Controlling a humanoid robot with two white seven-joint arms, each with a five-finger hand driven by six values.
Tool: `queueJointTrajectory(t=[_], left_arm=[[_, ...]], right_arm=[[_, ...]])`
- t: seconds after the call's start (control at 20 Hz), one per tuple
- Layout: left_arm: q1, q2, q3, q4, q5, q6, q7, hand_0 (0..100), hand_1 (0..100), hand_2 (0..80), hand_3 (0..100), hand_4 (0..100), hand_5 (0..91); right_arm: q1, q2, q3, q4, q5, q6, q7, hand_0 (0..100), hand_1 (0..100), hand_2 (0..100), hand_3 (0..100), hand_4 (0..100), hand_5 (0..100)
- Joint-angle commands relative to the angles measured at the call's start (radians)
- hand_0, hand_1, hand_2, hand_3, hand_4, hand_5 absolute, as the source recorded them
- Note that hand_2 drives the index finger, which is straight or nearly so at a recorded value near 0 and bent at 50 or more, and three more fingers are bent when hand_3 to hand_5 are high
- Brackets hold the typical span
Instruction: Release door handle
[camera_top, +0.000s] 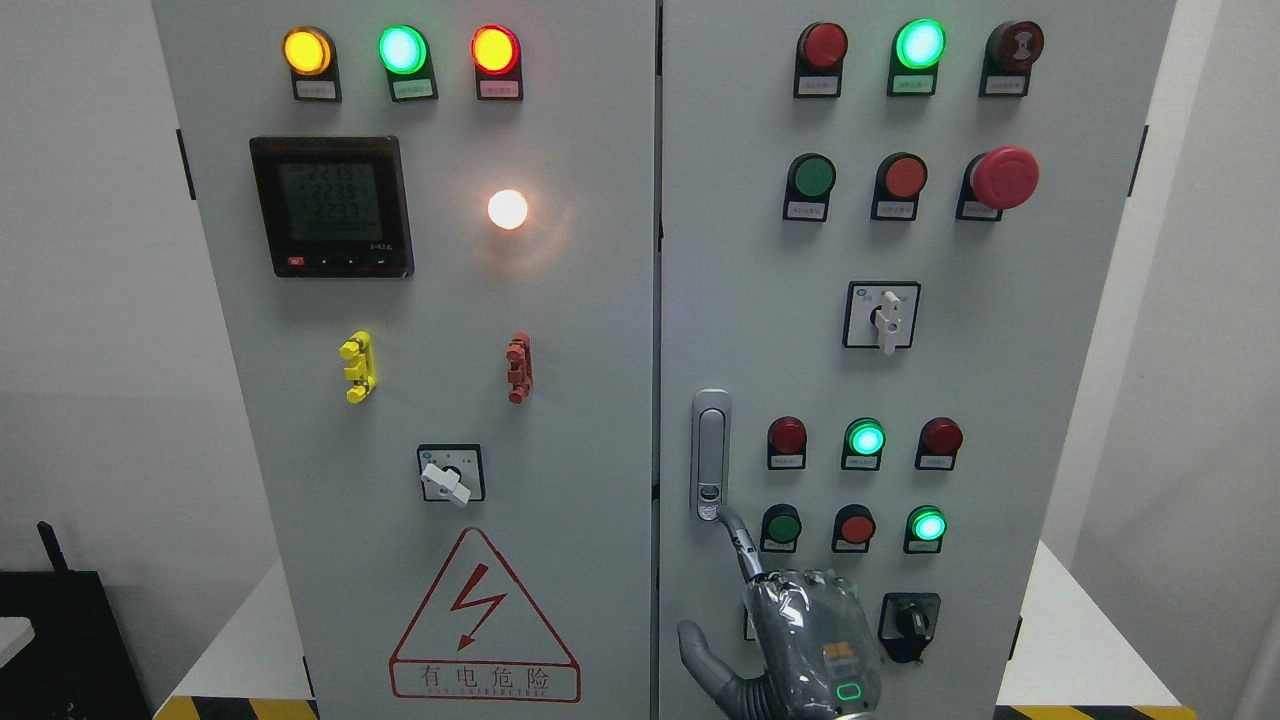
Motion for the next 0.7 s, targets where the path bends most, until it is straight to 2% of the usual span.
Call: queueJointTrajectory(t=[0.0,0.65], left_arm=[[0.000,0.000,0.000,-0.031,0.000,0.000,0.001,12,39,0.0,0,0,0.0],[0.000,0.000,0.000,-0.031,0.001,0.000,0.001,12,39,0.0,0,0,0.0]], right_arm=[[-0.004,0.000,0.008,0.004,0.001,-0.001,0.000,35,39,0,100,99,99],[-0.004,0.000,0.017,0.004,0.002,0.000,0.002,35,39,0,100,99,99]])
